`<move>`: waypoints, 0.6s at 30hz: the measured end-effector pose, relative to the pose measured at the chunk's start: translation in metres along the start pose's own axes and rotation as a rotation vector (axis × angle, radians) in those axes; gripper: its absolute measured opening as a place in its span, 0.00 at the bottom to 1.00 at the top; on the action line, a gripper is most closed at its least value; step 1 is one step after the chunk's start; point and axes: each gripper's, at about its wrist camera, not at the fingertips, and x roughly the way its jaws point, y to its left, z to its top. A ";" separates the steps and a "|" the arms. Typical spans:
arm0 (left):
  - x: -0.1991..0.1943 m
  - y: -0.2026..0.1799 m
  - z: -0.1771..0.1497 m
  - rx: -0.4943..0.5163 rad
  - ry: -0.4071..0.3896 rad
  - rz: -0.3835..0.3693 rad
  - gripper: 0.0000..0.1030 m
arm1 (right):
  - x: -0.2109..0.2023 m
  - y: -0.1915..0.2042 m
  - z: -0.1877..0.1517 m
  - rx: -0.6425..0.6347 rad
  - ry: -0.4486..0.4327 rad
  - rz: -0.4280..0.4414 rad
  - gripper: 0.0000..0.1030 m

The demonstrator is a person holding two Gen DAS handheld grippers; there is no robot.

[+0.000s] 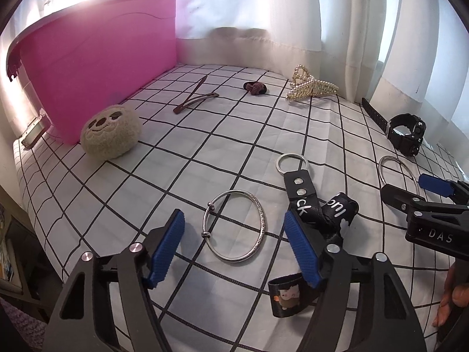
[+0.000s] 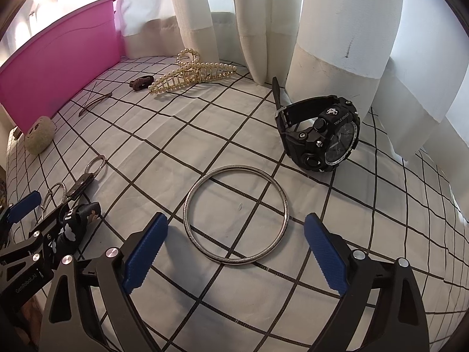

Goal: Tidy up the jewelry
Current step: 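Grasp the silver bangle with the left tool while the right tool grasps the silver ring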

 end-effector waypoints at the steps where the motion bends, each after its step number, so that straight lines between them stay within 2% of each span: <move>1: -0.002 -0.004 -0.001 0.017 -0.006 -0.007 0.46 | -0.001 0.002 0.000 -0.005 -0.007 0.001 0.67; 2: -0.003 -0.008 -0.002 0.030 -0.011 -0.020 0.40 | -0.001 0.003 -0.001 -0.007 -0.007 -0.004 0.67; 12: -0.004 -0.001 0.002 -0.003 -0.001 -0.013 0.40 | -0.011 -0.009 -0.008 0.046 -0.025 0.036 0.66; 18: -0.015 0.010 0.012 -0.025 -0.025 -0.012 0.40 | -0.020 -0.013 -0.009 0.052 -0.038 0.052 0.66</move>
